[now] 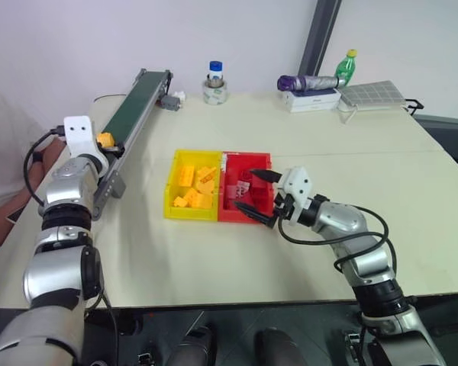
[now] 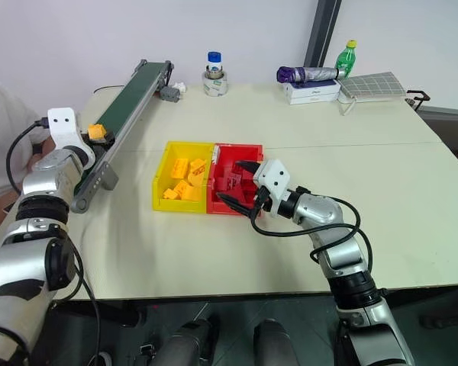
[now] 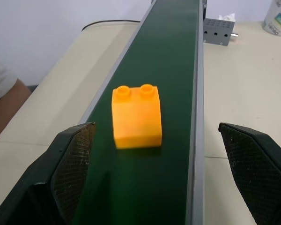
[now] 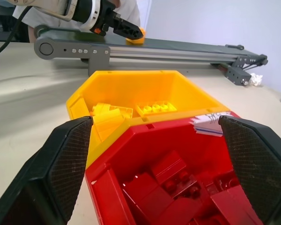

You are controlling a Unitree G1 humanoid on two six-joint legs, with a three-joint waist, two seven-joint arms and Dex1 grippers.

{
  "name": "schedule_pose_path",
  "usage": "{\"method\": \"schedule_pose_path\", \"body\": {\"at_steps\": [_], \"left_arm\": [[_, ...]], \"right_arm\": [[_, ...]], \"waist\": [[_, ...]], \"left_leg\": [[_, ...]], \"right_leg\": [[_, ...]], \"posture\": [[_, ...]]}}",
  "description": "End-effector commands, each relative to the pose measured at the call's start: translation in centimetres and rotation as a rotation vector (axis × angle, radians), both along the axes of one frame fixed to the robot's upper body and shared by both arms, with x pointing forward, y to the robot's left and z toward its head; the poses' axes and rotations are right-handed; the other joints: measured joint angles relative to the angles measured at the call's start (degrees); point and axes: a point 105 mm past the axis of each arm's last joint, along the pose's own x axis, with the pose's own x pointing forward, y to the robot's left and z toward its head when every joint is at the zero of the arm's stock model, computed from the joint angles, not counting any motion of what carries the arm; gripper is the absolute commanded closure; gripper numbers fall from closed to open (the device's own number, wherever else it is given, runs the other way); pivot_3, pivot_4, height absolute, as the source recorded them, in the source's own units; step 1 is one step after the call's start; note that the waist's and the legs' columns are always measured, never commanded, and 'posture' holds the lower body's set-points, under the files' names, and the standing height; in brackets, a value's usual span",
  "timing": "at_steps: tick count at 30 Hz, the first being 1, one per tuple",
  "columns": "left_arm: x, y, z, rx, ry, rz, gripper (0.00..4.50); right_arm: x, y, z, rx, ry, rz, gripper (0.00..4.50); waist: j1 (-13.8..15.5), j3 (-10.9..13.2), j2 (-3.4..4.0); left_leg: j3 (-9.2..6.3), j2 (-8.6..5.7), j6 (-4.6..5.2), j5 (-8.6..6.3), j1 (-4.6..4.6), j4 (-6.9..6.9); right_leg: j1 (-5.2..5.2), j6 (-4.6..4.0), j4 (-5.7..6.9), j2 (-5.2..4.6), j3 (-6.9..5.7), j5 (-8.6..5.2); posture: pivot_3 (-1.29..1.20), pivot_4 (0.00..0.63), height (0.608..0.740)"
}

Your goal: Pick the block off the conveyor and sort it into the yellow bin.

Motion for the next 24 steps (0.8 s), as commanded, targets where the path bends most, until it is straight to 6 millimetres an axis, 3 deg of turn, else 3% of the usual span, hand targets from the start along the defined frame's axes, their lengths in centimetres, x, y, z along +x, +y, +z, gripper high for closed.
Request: {"method": "schedule_pose_path", "body": {"at_steps": [1, 5, 8, 12, 13, 16, 20, 24], "left_arm": [[0.0, 0.8, 2.1, 0.043, -0.059, 0.019, 0.06], [0.0, 1.0, 1.5, 0.012, -0.059, 0.026, 0.06], [-0.2, 1.4, 0.7, -0.015, -0.038, 0.047, 0.92], [-0.5, 1.9, 0.4, -0.034, -0.045, 0.068, 3.01], [-0.5, 1.9, 0.6, -0.037, -0.056, 0.07, 3.25], [-0.5, 1.2, 1.8, -0.02, -0.112, 0.038, 3.2], [-1.1, -4.7, 5.6, 0.004, -0.301, -0.269, 3.2], [-3.8, -11.5, 6.4, -0.026, -0.363, -0.624, 3.2]], "right_arm": [[-0.7, 0.3, 1.6, 0.015, -0.062, 0.018, 0.0], [-0.7, 0.2, 1.5, 0.013, -0.06, 0.015, 0.0], [-0.6, 0.1, 1.6, 0.013, -0.061, 0.012, 0.0], [-0.6, 0.0, 1.6, 0.01, -0.062, 0.012, 0.0], [-0.5, 0.0, 1.6, 0.009, -0.062, 0.012, 0.0], [-0.5, 0.0, 1.6, 0.007, -0.063, 0.014, 0.0], [-0.5, -0.1, 1.6, 0.005, -0.063, 0.012, 0.0], [-0.5, -0.2, 1.5, 0.006, -0.063, 0.009, 0.0]], "waist": [[-0.02, 0.0, 0.0], [-0.04, 0.0, 0.0], [-0.03, 0.0, 0.0], [-0.07, 0.0, 0.0], [-0.09, 0.0, 0.0], [-0.09, 0.0, -0.01], [0.2, 0.0, -0.01], [-0.06, -0.01, 0.0]], "left_leg": [[0.0, 0.0, 0.0, 0.0, 0.0, 0.0], [0.0, 0.0, 0.01, 0.0, 0.0, 0.0], [0.0, 0.0, 0.01, 0.01, 0.0, 0.01], [0.0, 0.0, 0.01, 0.01, 0.0, 0.03], [0.0, 0.0, 0.01, 0.01, 0.0, 0.03], [0.0, 0.0, 0.01, 0.01, 0.01, 0.04], [-0.01, 0.0, 0.01, 0.01, 0.0, 0.06], [-0.01, -0.03, 0.01, 0.01, 0.0, 0.14]], "right_leg": [[0.0, 0.0, 0.0, 0.0, 0.0, 0.0], [0.0, 0.01, 0.01, 0.0, 0.0, 0.0], [0.0, 0.02, 0.01, 0.01, 0.0, 0.01], [0.01, 0.02, 0.02, 0.01, 0.0, 0.01], [0.01, 0.02, 0.02, 0.01, 0.0, 0.01], [0.01, 0.02, 0.04, 0.01, 0.0, 0.02], [0.04, 0.01, 0.03, -0.01, 0.01, 0.02], [0.1, 0.02, 0.01, -0.05, 0.03, 0.04]], "posture": [[0.0, 0.15, 0.74], [0.0, 0.15, 0.74], [0.0, 0.15, 0.74], [0.0, 0.15, 0.74], [0.0, 0.15, 0.74], [0.0, 0.15, 0.74], [0.0, 0.15, 0.74], [0.0, 0.15, 0.74]]}}
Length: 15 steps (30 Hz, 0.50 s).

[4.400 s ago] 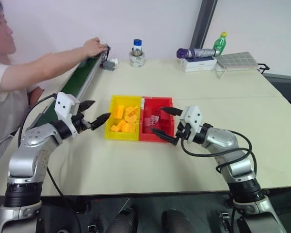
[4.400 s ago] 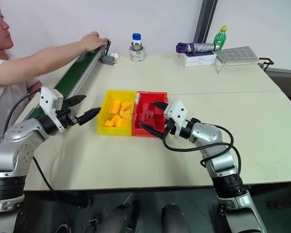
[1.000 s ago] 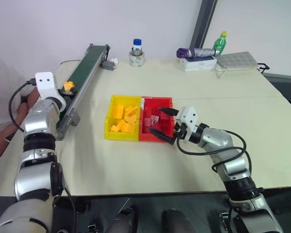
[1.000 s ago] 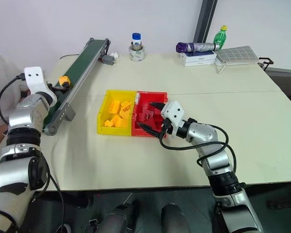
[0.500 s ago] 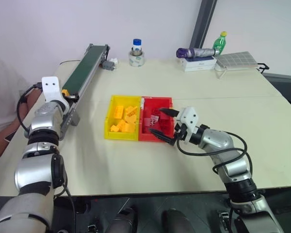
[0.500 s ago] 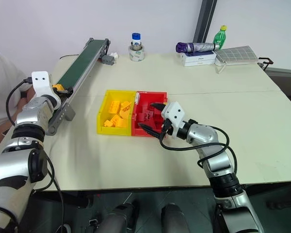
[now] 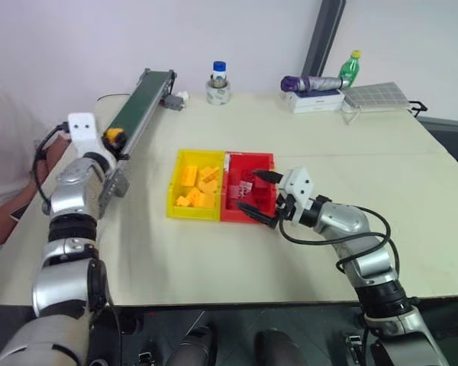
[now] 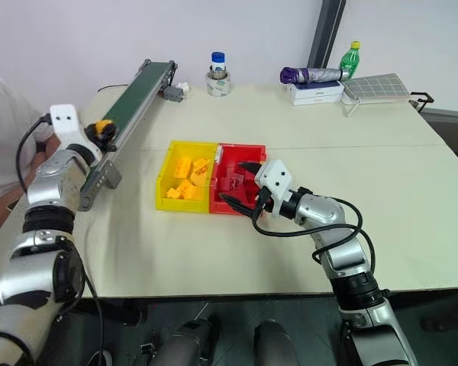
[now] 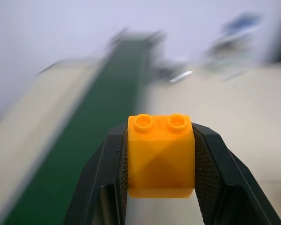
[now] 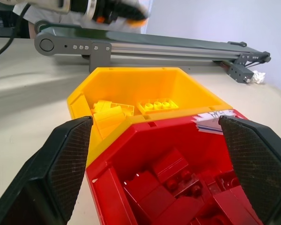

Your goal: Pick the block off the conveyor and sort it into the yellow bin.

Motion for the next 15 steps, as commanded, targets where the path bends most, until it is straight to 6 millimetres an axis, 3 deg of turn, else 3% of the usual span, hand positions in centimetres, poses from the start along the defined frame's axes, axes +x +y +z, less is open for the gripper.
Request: {"method": "schedule_pose_path", "body": {"at_steps": [1, 5, 11, 15], "left_arm": [[-2.4, -5.7, 2.0, 0.036, -0.084, -0.288, 3.2], [-3.9, -10.5, -0.6, 0.095, -0.006, -0.492, 3.2], [-3.1, -12.2, -2.4, 0.085, 0.059, -0.5, 3.2], [-2.6, -11.3, -2.9, 0.146, 0.055, -0.426, 1.67]], "right_arm": [[-0.5, 0.1, 1.6, 0.02, -0.061, 0.014, 0.0], [-0.5, 0.0, 1.7, 0.023, -0.065, 0.012, 0.0], [-0.7, 0.2, 1.8, 0.032, -0.071, 0.007, 0.0], [-0.8, -0.3, 1.7, 0.025, -0.069, -0.009, 0.0]], "waist": [[-0.15, 0.0, 0.0], [-0.41, 0.0, 0.01], [-0.24, 0.0, 0.01], [0.01, 0.0, 0.01]], "left_leg": [[0.02, 0.0, 0.0, 0.0, 0.01, 0.0], [0.01, 0.04, 0.0, 0.0, 0.09, 0.0], [0.0, 0.05, 0.01, 0.01, 0.07, 0.01], [0.0, 0.05, 0.01, 0.01, 0.07, 0.01]], "right_leg": [[0.0, 0.0, 0.01, 0.0, 0.02, 0.0], [0.01, -0.02, 0.09, 0.04, 0.03, 0.0], [-0.01, -0.03, 0.09, 0.05, 0.03, 0.0], [0.0, -0.03, 0.06, 0.05, 0.03, 0.0]], "posture": [[0.0, 0.15, 0.74], [0.0, 0.15, 0.74], [0.0, 0.15, 0.74], [0.0, 0.15, 0.74]]}}
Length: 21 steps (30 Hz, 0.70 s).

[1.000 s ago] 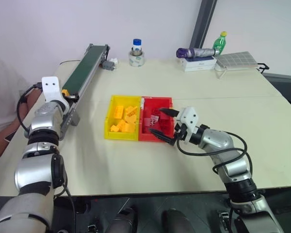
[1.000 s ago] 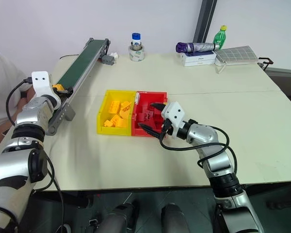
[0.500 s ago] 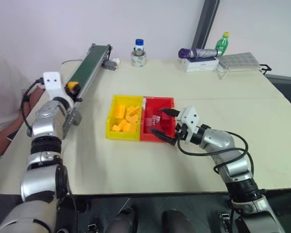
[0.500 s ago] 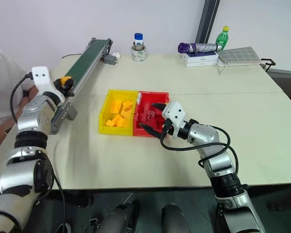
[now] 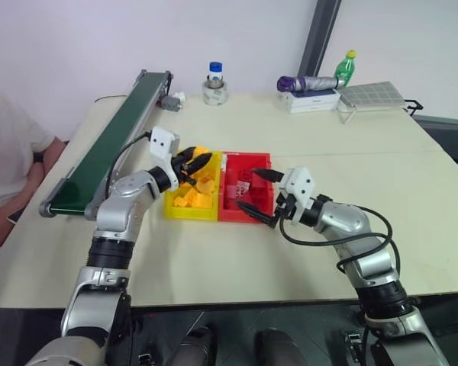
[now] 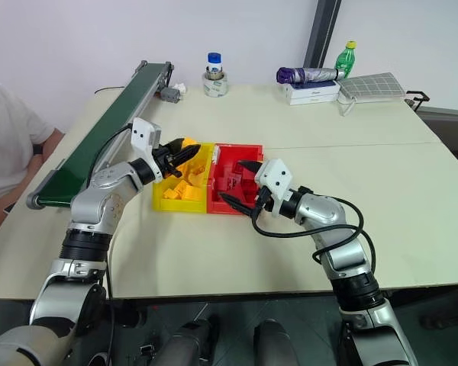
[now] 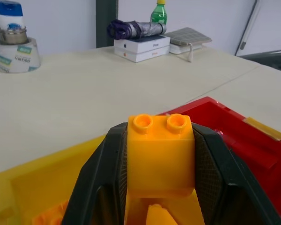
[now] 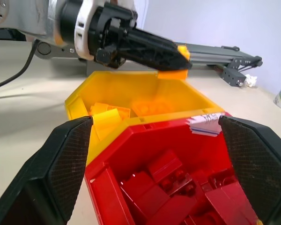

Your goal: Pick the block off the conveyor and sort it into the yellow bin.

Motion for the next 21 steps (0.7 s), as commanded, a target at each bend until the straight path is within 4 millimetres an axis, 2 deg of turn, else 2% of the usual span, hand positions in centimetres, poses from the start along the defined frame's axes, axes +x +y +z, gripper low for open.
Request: {"method": "schedule_pose_path", "body": {"at_steps": [1, 3, 9, 11, 14, 17, 21], "left_arm": [[0.5, 0.7, 1.4, 0.044, -0.088, 0.066, 1.17], [0.5, 1.5, 1.8, 0.064, -0.118, 0.103, 0.25], [-1.0, 4.2, 2.4, 0.07, -0.13, 0.12, 0.25], [-1.8, 4.7, 2.4, -0.001, -0.079, 0.07, 0.25], [-2.4, 5.5, 2.8, 0.051, -0.118, 0.141, 0.25], [-5.0, 5.4, 4.5, -0.047, -0.144, 0.055, 0.25], [-7.1, 6.3, 4.3, -0.035, -0.107, 0.013, 0.25]], "right_arm": [[-0.5, -0.3, 1.3, 0.019, -0.05, -0.004, 0.0], [-0.5, -0.2, 1.3, 0.019, -0.05, -0.003, 0.0], [-0.4, -0.3, 1.5, 0.024, -0.051, 0.001, 0.0], [-0.3, -0.4, 1.5, 0.021, -0.05, 0.005, 0.0], [-0.3, -0.1, 1.6, 0.023, -0.049, 0.016, 0.0], [-0.3, -0.1, 1.6, 0.019, -0.049, 0.019, 0.0], [-0.4, -0.4, 1.6, 0.015, -0.048, 0.017, 0.0]], "waist": [[0.04, 0.0, 0.0], [0.06, 0.0, 0.0], [-0.35, 0.0, 0.0], [-0.13, 0.0, 0.0], [-0.02, 0.0, 0.0], [0.04, 0.0, 0.0], [-0.05, 0.0, 0.02]], "left_leg": [[0.0, 0.0, -0.01, 0.0, 0.0, 0.0], [0.0, 0.0, -0.01, 0.0, 0.0, 0.0], [0.01, 0.0, -0.01, -0.01, 0.0, -0.05], [-0.01, 0.0, -0.01, 0.0, 0.0, -0.06], [0.0, 0.0, -0.01, -0.01, 0.0, -0.04], [0.0, 0.0, -0.02, -0.01, 0.0, -0.03], [-0.02, 0.02, -0.02, -0.02, -0.01, -0.05]], "right_leg": [[0.0, 0.0, 0.0, 0.0, 0.0, 0.0], [0.0, 0.0, 0.0, -0.01, 0.0, 0.0], [-0.05, -0.01, 0.0, 0.0, 0.02, 0.0], [-0.06, -0.01, 0.01, 0.0, 0.02, 0.0], [-0.03, -0.01, 0.0, 0.0, 0.02, 0.0], [0.0, -0.01, -0.04, -0.02, 0.02, -0.01], [-0.03, -0.02, -0.03, 0.0, 0.02, -0.02]], "posture": [[0.0, 0.15, 0.74], [0.0, 0.15, 0.74], [0.0, 0.15, 0.74], [0.0, 0.15, 0.74], [0.0, 0.15, 0.74], [0.0, 0.15, 0.74], [0.0, 0.15, 0.74]]}}
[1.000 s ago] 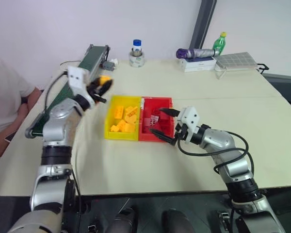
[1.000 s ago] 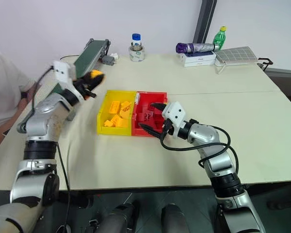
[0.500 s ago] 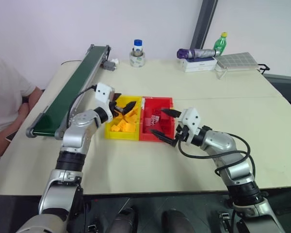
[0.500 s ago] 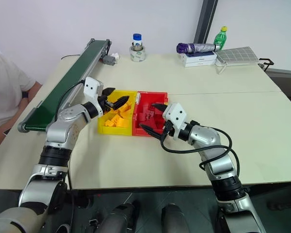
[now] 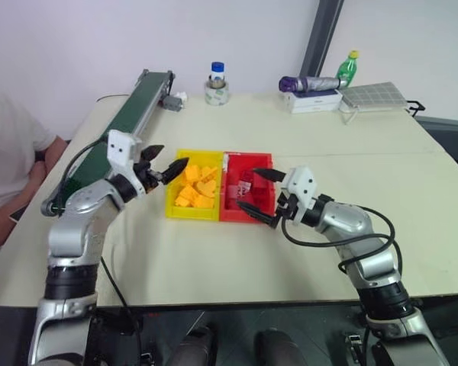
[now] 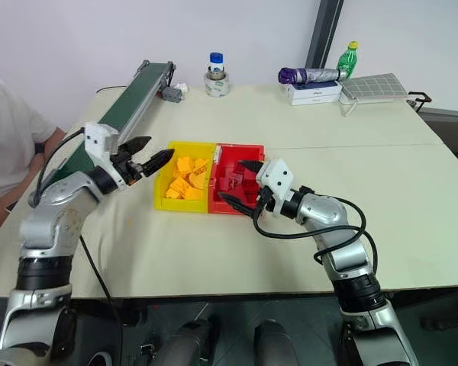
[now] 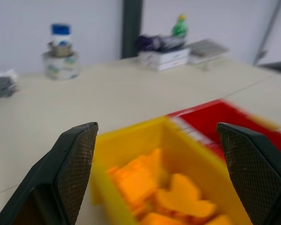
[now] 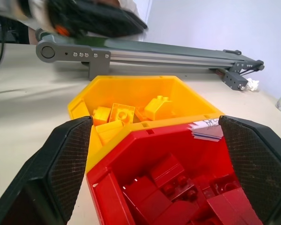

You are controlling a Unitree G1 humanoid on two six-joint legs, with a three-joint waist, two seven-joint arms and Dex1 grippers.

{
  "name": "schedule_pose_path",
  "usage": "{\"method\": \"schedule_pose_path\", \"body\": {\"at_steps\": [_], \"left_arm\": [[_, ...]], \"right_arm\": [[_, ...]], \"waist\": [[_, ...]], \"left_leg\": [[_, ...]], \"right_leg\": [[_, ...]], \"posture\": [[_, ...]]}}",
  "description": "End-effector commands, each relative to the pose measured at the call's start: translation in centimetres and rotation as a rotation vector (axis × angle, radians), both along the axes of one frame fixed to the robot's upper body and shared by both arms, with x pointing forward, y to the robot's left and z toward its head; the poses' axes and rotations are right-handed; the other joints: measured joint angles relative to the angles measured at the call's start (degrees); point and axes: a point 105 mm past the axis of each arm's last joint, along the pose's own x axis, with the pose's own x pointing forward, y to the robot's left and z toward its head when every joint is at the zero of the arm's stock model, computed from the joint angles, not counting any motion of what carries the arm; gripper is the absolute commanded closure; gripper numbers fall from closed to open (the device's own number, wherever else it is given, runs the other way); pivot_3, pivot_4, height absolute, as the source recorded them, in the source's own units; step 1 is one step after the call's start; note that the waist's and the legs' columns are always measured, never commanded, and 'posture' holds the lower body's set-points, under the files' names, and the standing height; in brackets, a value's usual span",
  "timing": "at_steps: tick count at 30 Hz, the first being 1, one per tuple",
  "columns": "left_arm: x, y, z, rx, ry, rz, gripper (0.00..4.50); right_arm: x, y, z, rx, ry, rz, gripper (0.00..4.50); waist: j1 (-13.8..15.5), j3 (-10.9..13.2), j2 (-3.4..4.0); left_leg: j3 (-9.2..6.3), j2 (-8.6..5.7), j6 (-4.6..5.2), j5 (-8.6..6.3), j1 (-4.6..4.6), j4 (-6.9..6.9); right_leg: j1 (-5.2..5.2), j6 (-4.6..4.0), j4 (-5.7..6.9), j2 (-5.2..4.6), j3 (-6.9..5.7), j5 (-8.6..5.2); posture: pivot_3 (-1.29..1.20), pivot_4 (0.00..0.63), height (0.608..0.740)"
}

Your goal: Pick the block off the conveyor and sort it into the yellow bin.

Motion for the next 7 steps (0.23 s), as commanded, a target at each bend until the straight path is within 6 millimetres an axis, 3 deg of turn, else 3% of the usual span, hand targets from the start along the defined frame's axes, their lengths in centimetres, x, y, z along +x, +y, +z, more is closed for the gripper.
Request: {"method": "schedule_pose_path", "body": {"at_steps": [1, 4, 7], "left_arm": [[-2.2, 1.6, 1.0, 0.021, -0.013, -0.023, 0.25], [-3.0, 3.2, 0.3, 0.045, 0.009, 0.007, 0.25], [-3.6, 3.7, -0.2, 0.06, 0.018, 0.015, 0.25]], "right_arm": [[-0.3, -0.6, 1.4, 0.024, -0.041, 0.003, 0.0], [-0.4, -1.0, 3.0, 0.122, -0.021, 0.017, 0.0], [-0.5, -1.0, 3.2, 0.119, -0.021, 0.029, 0.0]], "waist": [[-0.13, -0.01, 0.03], [-0.19, 0.0, 0.05], [-0.01, 0.0, 0.05]], "left_leg": [[0.01, 0.01, 0.0, 0.0, 0.01, -0.01], [0.02, 0.02, 0.0, 0.0, 0.02, -0.02], [0.02, 0.02, 0.0, 0.0, 0.02, -0.02]], "right_leg": [[0.0, -0.03, 0.01, 0.0, 0.0, -0.01], [-0.02, -0.17, 0.03, 0.01, 0.04, -0.09], [-0.01, -0.22, 0.01, 0.0, 0.05, -0.11]], "posture": [[0.0, 0.15, 0.74], [0.0, 0.15, 0.74], [0.0, 0.15, 0.74]]}}
